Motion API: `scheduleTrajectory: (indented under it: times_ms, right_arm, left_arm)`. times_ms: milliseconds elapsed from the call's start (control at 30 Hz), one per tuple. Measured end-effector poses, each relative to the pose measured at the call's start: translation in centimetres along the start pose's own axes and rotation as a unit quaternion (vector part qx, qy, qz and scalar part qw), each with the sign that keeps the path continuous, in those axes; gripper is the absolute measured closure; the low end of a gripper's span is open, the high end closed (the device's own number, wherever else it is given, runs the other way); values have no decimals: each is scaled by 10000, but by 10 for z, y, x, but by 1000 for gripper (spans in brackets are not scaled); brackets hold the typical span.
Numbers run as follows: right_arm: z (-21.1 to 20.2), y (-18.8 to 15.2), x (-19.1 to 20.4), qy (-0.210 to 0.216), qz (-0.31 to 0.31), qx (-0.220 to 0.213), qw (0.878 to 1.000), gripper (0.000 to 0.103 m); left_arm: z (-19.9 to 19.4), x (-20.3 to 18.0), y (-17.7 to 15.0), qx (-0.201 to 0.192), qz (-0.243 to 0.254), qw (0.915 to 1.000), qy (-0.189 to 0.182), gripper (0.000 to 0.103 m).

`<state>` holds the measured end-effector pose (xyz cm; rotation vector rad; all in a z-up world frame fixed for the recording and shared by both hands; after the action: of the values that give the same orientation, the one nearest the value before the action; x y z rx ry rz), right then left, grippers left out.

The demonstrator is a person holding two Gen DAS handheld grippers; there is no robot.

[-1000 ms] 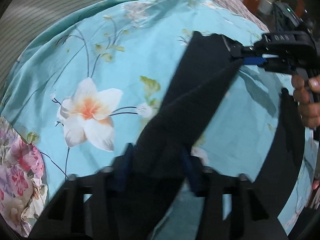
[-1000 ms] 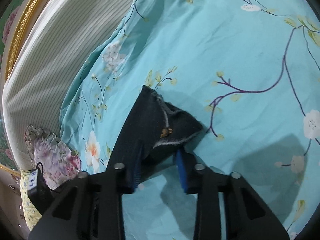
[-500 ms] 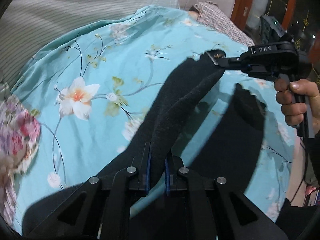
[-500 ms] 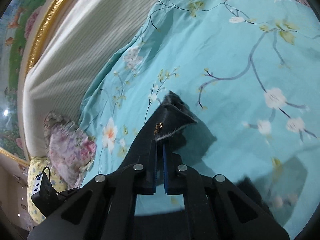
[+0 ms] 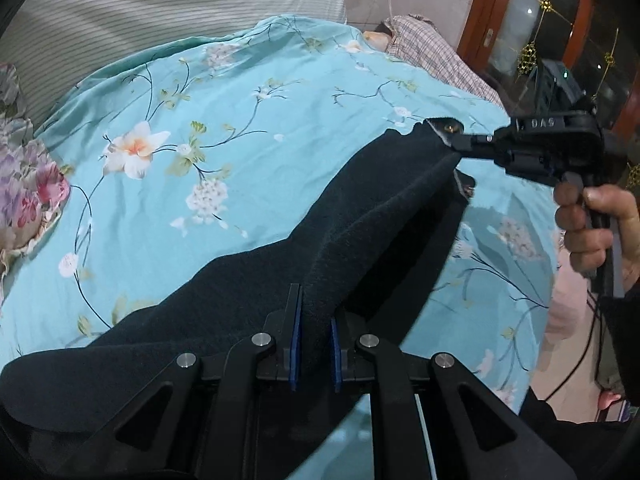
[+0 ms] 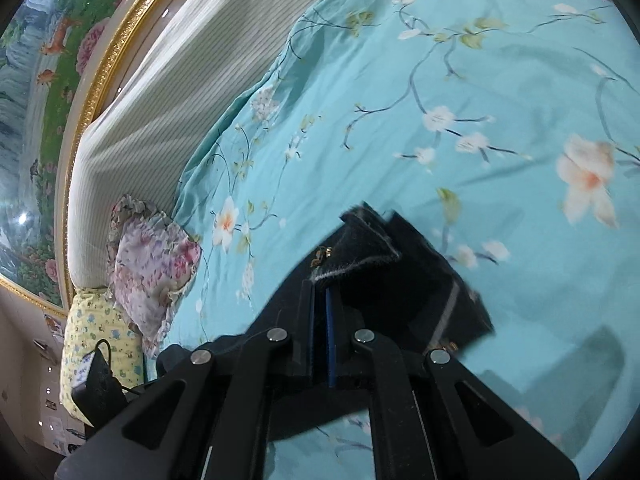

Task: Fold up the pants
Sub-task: 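Carry the cuffs with the right gripper toward the waistband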

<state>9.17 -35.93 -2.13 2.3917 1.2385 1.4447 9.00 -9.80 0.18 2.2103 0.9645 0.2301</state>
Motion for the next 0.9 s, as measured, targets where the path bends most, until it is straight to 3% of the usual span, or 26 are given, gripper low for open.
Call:
scheduleTrajectory:
  times_ms: [400,500,567,633,733,800,900]
  right_arm:
    - [5,-25,-50,-566,242,34,9981,98]
    - [7,-27,-55,-580,335,82,9977,95]
    - [0,-27,-51,-591,216,9,9980,93]
    - [-8,-28,-47,-669,62,-81,9977,91]
    - [-30,-26,-37,-798,-216,-436,9956,74]
    - [-44,-26,-29,-750,-332,-713,9941,56]
    - [-53,-30,-7,-521,-599,-835,9933,55]
  left_arm:
    - [28,-24,-33,480,128,9988,20,82]
    - [24,-24,-37,439,19,9990,19,73]
    - [16,-22,-39,354,-100,9993,56,55]
    - [7,-17,-43,227,-254,9994,97,48]
    - [-8,-8,-49,81,-568,9980,250,45]
    - [-19,0,-54,-11,-830,9960,339,43]
    - [-37,16,-64,-150,-1216,9913,477,41]
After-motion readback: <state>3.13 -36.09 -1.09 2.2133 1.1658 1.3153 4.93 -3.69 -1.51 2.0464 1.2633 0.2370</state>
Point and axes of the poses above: each gripper's, at about its wrist camera, not at the fingertips, and z roughly the way its jaws point, x to its left, y to its top, the point moved 3 cm from there along z, roughly the way its jaws point, and after that the axes turned 8 degrees about -x, right-handed, at the moved point
